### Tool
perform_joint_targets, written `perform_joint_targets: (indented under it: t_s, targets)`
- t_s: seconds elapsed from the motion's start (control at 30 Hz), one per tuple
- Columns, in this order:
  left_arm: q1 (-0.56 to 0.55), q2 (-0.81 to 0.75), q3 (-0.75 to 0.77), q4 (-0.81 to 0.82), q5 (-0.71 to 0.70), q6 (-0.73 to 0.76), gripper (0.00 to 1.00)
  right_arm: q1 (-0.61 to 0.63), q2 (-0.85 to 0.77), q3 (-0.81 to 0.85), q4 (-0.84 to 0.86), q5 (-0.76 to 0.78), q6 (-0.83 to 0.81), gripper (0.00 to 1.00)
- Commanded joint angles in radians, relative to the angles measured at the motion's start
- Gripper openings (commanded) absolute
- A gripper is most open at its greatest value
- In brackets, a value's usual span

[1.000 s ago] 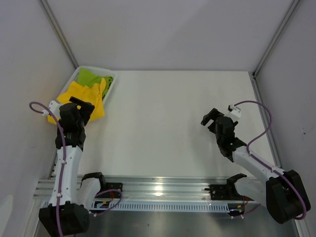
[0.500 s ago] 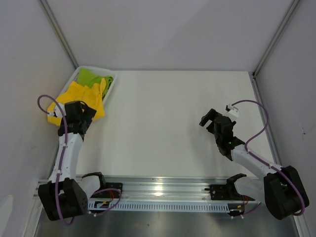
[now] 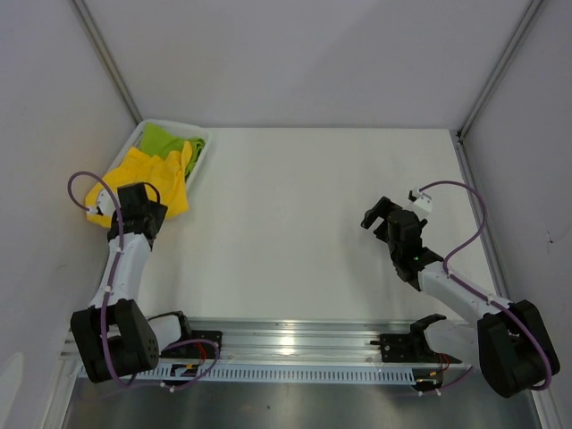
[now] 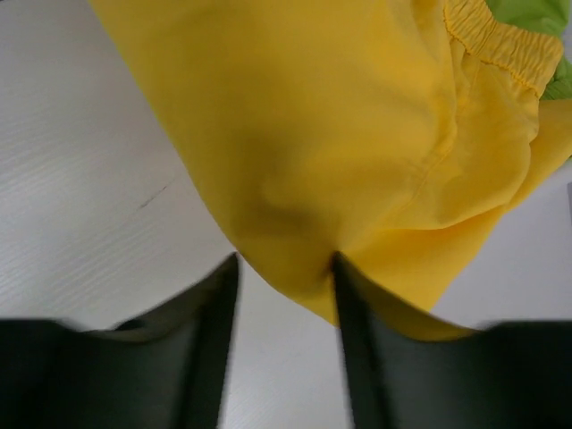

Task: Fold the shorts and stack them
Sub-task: Grab the shorts from the pile, then move the shorts to the center of the board

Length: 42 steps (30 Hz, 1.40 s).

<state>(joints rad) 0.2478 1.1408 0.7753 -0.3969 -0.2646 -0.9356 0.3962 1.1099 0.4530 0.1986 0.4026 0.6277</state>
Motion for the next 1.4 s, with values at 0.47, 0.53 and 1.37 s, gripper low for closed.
perform_joint_targets:
  t_s: [0.47,0.53,1.37]
  targets:
    - [0.01,-0.058,0.18,0.009,-0.013,0.03,0.0,0.006,0.042,0.052,0.033,-0.004,-0.008,0.99]
    - [0.01,-0.058,0.261,0.013,0.034,0.067,0.0,0.009,0.048,0.052,0.048,-0.027,-0.019,0.99]
    - [0.004,-0.199,0.432,0.253,0.541,0.136,0.0,0.171,0.257,0.148,0.334,-0.597,-0.302,0.98]
